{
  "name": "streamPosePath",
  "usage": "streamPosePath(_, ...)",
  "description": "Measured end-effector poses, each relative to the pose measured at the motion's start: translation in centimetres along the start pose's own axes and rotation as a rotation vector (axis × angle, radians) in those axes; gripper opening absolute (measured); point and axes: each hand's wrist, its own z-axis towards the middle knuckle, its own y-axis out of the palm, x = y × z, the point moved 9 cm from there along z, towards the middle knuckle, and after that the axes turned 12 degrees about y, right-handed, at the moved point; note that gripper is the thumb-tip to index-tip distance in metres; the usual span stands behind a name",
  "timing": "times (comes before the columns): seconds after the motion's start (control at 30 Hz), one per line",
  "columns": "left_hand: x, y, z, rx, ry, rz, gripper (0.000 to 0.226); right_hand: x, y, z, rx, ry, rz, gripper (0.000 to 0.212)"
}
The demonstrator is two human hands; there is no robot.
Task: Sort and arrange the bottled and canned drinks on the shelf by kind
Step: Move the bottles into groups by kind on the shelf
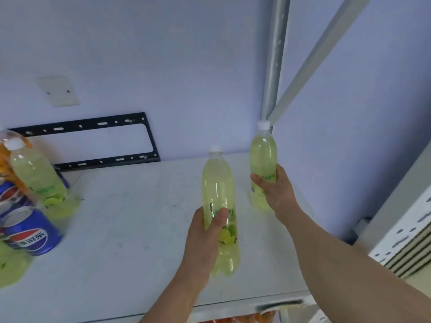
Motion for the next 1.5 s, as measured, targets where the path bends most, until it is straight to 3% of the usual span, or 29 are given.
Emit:
streamPosePath(0.3,-1.7,1.3,2.3,0.014,0.003,-0.011,0.044,1.5,-0.1,2.0,0.01,0.003,-0.046,0.07)
streamPosePath(0.47,-1.7,1.4,3.8,0.026,0.074,0.093,0.047,2.5,-1.6,0.2,0.064,0.154,-0.358,0.099)
streamPosePath(0.57,-1.7,1.7,5.2,0.027,0.102,0.137,0.055,3.5,-2.5,-2.6,0.082,0.232,-0.926,0.073)
streamPosePath(0.63,-1.7,2.3,6.1,0.016,0.121,0.136,0.053,3.4,-2.1,-4.5,0.049,0.119,-1.297,0.046)
streamPosePath(0.73,-2.2,3.1,7.3,-0.017,0.124,0.116,0.053,3.5,-1.0,-6.2,0.005,-0.085,-1.546,0.032)
streamPosePath(0.87,-2.3,4.1,9.2,-0.07,0.17,0.134,0.054,3.7,-0.5,-7.0,0.002,-0.179,-1.597,0.029)
streamPosePath(1.17,-3.8,5.5,12.1,-0.178,0.211,0.161,0.069,4.4,-0.5,-7.4,0.001,-0.15,-1.524,0.026)
streamPosePath(1.23,-3.6,5.6,11.9,-0.207,0.205,0.193,0.081,4.2,-0.2,-7.9,-0.008,-0.16,-1.518,0.027)
streamPosePath(1.3,-3.7,4.7,10.8,-0.19,0.159,0.274,0.097,3.9,0.4,-8.8,-0.019,-0.19,-1.531,0.028)
streamPosePath(1.37,-3.3,2.4,8.5,-0.113,0.15,0.476,0.084,3.5,1.4,-10.3,-0.042,-0.246,-1.577,0.027)
streamPosePath(1.43,-1.4,-0.2,5.0,-0.11,0.286,0.949,0.049,3.1,2.9,-12.2,-0.07,-0.325,-1.635,0.025)
streamPosePath(1.5,0.5,-1.6,1.0,-0.2,0.478,1.438,0.038,2.8,5.3,-14.7,-0.113,-0.432,-1.697,0.025)
